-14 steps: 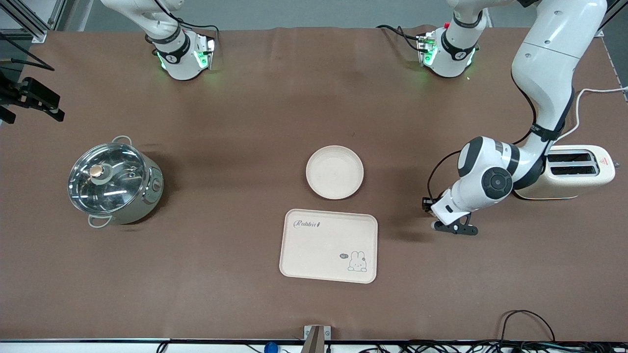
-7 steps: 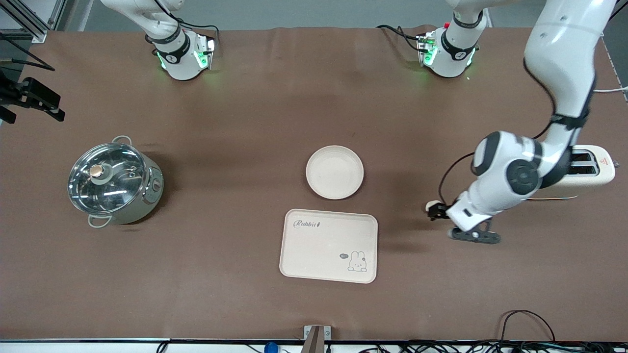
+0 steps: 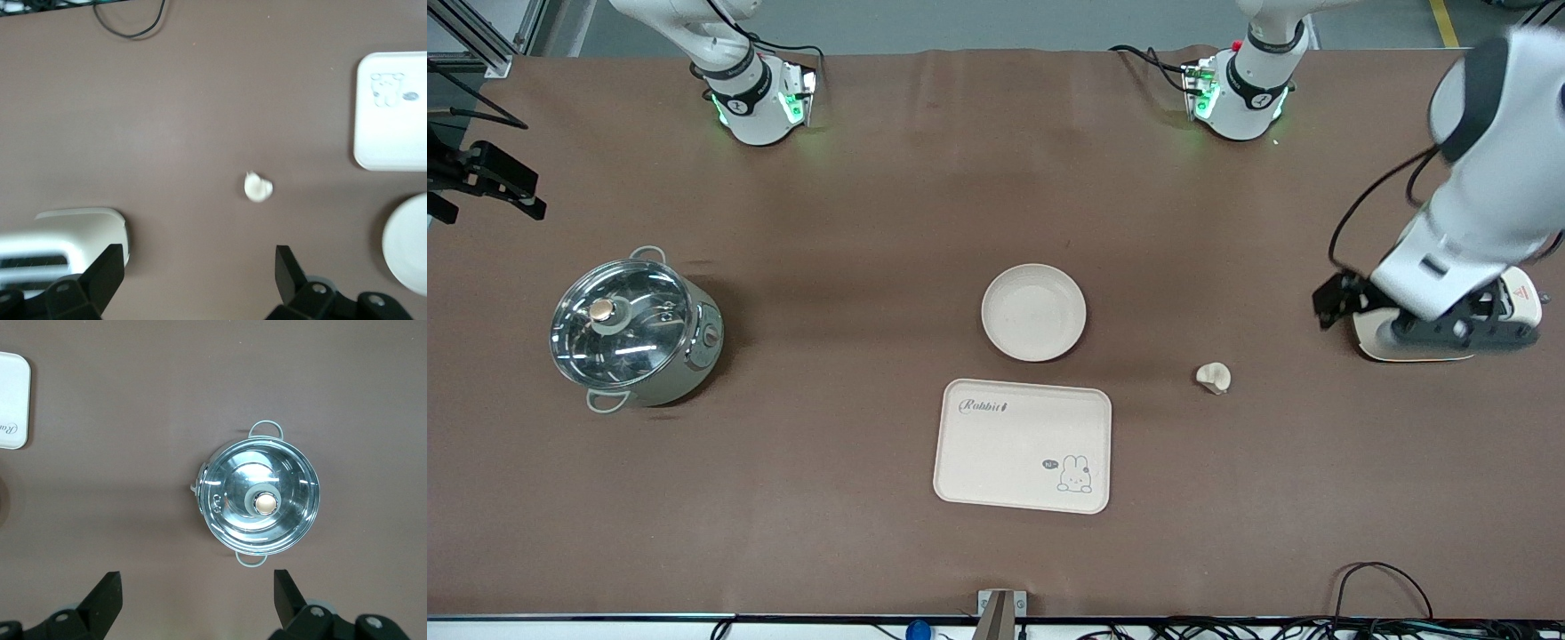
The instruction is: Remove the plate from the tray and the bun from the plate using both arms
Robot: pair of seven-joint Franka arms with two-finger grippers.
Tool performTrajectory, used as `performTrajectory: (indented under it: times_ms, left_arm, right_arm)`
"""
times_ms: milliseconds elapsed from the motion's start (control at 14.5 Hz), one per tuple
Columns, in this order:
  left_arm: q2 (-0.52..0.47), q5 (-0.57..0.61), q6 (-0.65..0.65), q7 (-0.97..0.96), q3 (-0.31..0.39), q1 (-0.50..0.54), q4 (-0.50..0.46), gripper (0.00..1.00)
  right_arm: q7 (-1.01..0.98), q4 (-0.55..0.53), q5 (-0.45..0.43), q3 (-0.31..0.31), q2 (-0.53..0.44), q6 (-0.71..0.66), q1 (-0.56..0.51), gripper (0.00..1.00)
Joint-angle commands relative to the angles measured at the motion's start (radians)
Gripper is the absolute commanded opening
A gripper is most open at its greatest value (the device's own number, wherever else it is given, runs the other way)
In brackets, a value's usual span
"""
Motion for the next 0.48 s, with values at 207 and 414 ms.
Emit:
performTrajectory:
  times_ms: [207, 414]
  left_arm:
    - [-0.103, -0.040, -0.186, 0.026, 0.020, 0.034, 0.040, 1.00]
    - [-0.129, -0.063, -0.211, 0.044, 0.129, -0.067, 0.039, 1.00]
  right_arm:
    - [-0.008, -0.010, -0.017, 0.002, -0.009, -0.002, 0.001, 1.00]
    - [-0.008, -0.010, -0.017, 0.002, -0.009, -0.002, 0.001, 1.00]
